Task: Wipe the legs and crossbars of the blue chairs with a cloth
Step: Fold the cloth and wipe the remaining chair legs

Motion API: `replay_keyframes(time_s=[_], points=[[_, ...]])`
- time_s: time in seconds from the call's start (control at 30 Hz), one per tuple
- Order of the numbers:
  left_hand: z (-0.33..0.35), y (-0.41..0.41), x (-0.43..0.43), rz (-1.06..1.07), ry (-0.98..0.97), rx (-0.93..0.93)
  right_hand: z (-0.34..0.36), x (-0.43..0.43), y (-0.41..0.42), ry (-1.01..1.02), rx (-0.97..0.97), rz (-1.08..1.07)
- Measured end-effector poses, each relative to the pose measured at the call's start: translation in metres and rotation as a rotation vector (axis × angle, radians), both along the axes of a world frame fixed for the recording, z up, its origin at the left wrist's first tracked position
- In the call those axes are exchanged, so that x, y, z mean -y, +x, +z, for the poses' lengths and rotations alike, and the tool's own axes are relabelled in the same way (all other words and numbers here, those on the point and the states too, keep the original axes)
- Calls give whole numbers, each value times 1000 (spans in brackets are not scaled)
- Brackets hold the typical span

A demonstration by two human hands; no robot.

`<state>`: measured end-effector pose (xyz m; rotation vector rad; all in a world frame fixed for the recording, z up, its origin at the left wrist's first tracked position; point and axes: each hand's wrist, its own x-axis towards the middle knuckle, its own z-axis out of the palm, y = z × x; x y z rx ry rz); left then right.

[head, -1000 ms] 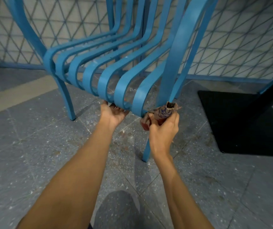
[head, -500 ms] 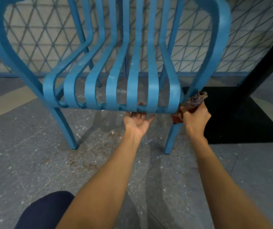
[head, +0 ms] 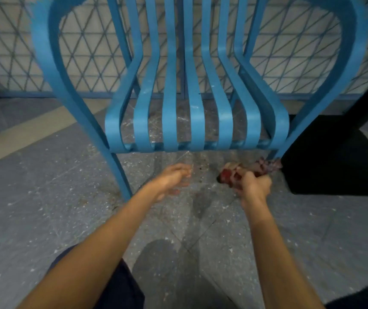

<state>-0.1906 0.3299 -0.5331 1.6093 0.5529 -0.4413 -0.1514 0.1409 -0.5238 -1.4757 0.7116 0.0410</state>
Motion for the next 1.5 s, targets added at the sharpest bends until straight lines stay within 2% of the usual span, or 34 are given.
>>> replay_keyframes(time_s=[0.1,0.17,0.27,0.37,0.47,0.57,0.83,1.03,1.13,1.3,1.5], points=[[4,-33,-58,-71,189,-146,8,-38,-22,196,-5,122],[12,-48,-99,105,327,-143,21,-58,-29,328,34,160],[26,-53,-152,384,573,-3,44,-70,-24,503,115,169],[50,-41,-174,441,519,267,55,-76,-11,559,157,188],[70,-33,-171,381,442,390,44,-83,3,446,157,124],[71,-31,-160,339,550,428,21,-77,21,294,120,97],[53,-31,-143,113,562,504,20,-47,41,334,101,152],[45,-31,-141,115,581,521,30,-48,22,437,170,83],[47,-31,-139,117,592,517,38,-53,9,511,230,144],[47,-34,-139,123,650,508,44,-75,10,166,323,189],[58,-41,-119,34,757,487,42,-55,33,30,314,238]])
